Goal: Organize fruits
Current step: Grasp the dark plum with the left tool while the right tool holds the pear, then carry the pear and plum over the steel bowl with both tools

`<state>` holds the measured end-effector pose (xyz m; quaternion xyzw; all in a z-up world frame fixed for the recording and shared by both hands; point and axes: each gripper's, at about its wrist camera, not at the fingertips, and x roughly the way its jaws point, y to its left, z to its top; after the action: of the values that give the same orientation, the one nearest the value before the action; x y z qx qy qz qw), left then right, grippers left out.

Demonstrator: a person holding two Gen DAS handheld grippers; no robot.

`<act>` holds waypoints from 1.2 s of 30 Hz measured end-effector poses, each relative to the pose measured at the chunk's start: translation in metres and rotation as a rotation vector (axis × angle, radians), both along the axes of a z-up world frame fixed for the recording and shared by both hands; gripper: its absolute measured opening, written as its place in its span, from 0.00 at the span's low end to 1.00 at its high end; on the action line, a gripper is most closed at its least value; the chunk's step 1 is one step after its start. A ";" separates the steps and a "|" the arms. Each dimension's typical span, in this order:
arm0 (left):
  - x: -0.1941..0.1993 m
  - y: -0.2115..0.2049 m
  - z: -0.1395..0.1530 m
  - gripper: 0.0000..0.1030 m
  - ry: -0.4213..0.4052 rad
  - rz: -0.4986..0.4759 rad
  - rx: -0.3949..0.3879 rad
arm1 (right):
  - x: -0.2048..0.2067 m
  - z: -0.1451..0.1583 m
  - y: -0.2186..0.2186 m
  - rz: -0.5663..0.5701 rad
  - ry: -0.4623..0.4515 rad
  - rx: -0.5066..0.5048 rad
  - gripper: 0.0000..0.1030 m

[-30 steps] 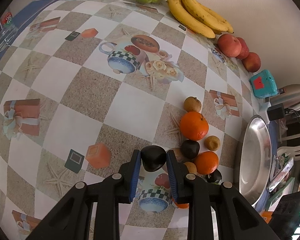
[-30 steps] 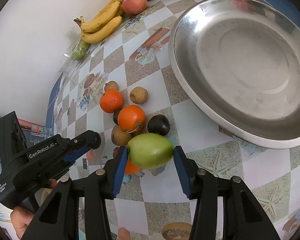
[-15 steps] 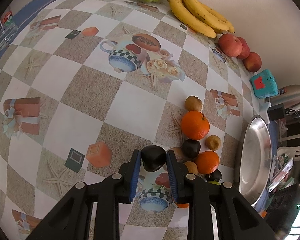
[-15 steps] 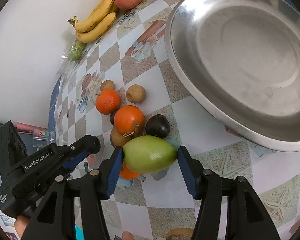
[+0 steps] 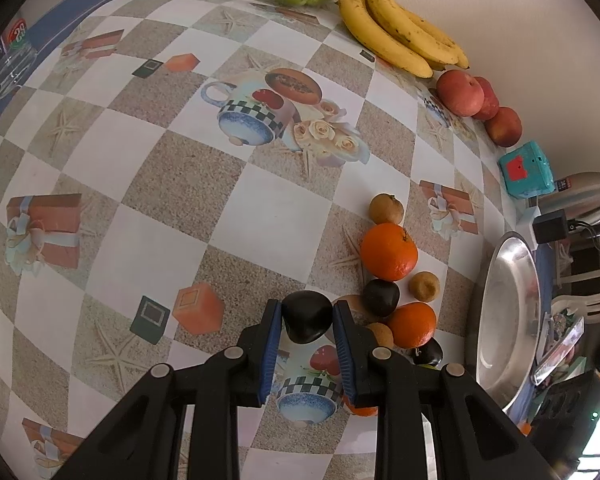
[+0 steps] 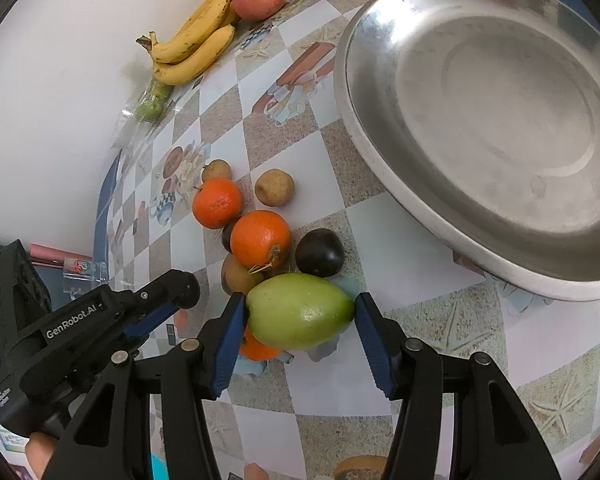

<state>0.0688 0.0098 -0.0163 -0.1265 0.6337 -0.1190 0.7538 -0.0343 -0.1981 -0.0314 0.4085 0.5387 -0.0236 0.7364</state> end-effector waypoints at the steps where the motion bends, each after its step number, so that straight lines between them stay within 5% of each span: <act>1: 0.000 0.000 0.000 0.27 -0.001 0.001 0.001 | -0.001 0.000 -0.001 -0.001 -0.001 0.002 0.55; 23: -0.006 -0.013 0.023 0.27 -0.068 -0.037 0.009 | -0.024 0.043 -0.028 -0.077 -0.149 0.019 0.55; 36: -0.009 -0.082 0.047 0.27 -0.117 -0.183 -0.004 | -0.043 0.059 -0.072 -0.200 -0.189 -0.039 0.55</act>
<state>0.0597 -0.0718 0.0309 -0.0625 0.5974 -0.1961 0.7751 -0.0775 -0.2703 0.0272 0.4460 0.4230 -0.0687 0.7858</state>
